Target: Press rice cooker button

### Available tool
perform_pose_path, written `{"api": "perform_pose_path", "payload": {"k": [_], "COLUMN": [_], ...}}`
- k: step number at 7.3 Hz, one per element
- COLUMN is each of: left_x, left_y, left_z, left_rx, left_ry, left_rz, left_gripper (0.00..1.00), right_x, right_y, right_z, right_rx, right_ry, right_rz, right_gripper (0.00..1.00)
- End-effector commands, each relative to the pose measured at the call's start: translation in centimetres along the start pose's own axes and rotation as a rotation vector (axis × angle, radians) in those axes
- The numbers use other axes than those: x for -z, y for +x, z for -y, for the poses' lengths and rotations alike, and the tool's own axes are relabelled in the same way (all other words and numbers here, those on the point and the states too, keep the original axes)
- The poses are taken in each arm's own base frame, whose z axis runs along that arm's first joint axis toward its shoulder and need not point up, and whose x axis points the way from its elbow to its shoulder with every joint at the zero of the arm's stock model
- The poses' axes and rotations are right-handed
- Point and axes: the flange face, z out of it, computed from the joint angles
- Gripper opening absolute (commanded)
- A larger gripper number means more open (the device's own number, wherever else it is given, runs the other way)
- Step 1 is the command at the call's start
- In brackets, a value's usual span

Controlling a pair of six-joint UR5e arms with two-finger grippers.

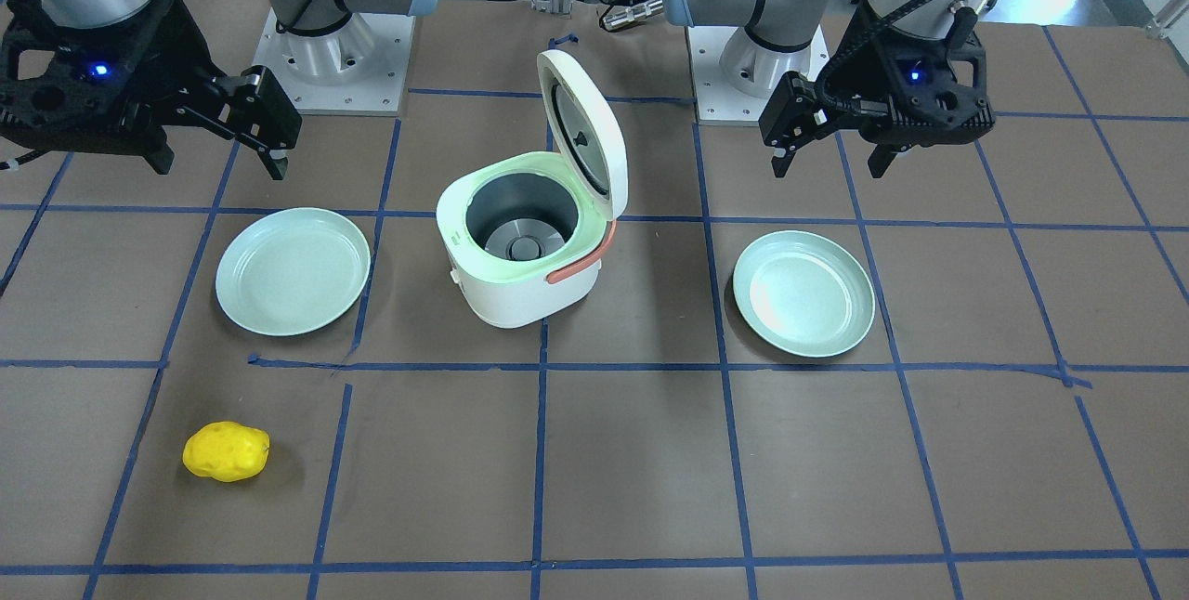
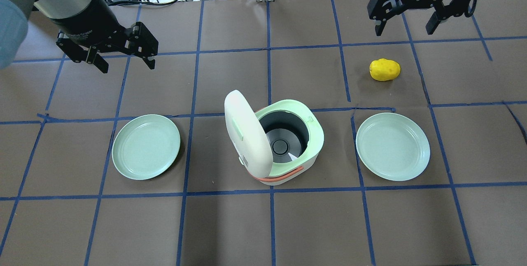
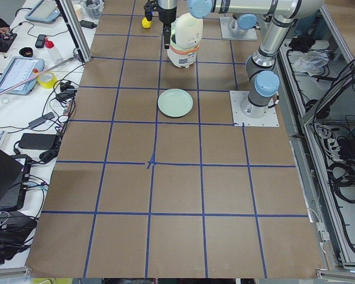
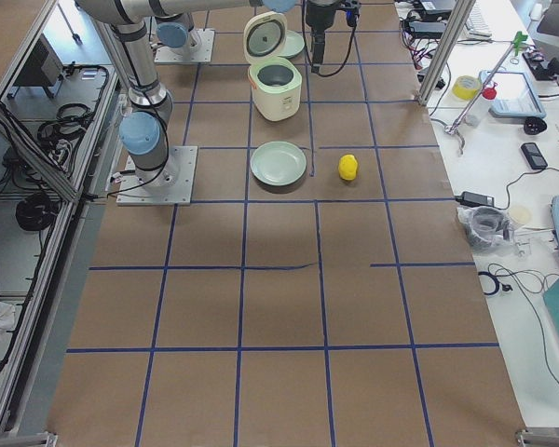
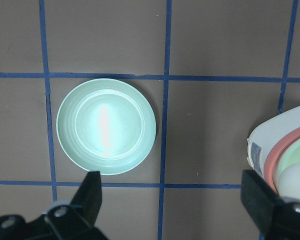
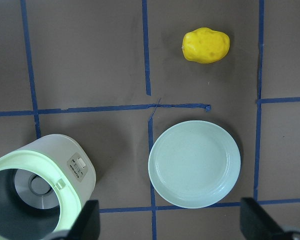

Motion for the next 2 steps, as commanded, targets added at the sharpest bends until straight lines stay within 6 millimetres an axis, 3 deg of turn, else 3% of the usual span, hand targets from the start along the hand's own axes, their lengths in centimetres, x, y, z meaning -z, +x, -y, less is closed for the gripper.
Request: {"api": "perform_pose_path", "payload": {"k": [1,2], "left_x": [0.00,0.00], "left_y": [0.00,0.00], "left_z": [0.00,0.00], "left_rx": [-0.001,0.000], "left_ry": [0.000,0.000], "left_rz": [0.000,0.000], "left_gripper": [1.00,1.00], "right_x": [0.02,0.03], "right_y": [0.00,-0.01], "right_z": [-0.04,-0.02], "right_rx": [0.000,0.000], "right_ry": [-0.001,0.001], "right_rz": [-0.001,0.001], "right_gripper": [1.00,1.00]}}
